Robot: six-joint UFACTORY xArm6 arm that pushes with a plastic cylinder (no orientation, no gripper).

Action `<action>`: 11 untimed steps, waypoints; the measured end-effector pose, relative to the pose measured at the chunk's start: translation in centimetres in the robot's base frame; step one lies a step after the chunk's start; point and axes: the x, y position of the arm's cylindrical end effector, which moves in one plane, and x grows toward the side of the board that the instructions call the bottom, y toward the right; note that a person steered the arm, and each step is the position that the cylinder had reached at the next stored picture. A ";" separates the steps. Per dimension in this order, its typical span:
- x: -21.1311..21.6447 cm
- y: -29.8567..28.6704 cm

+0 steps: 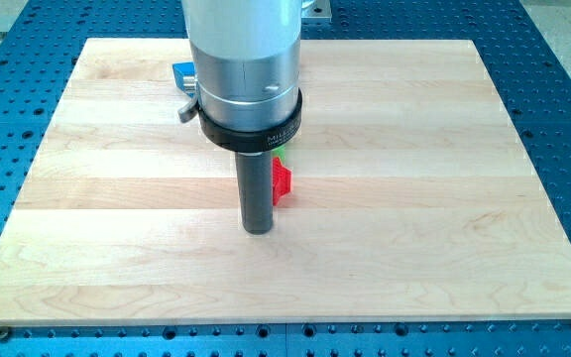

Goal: Push the red star upwards

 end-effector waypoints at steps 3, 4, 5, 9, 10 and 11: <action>-2.1 0.0; -2.2 0.0; -2.2 0.0; -7.1 -19.2; -16.8 -20.9; -25.1 -19.3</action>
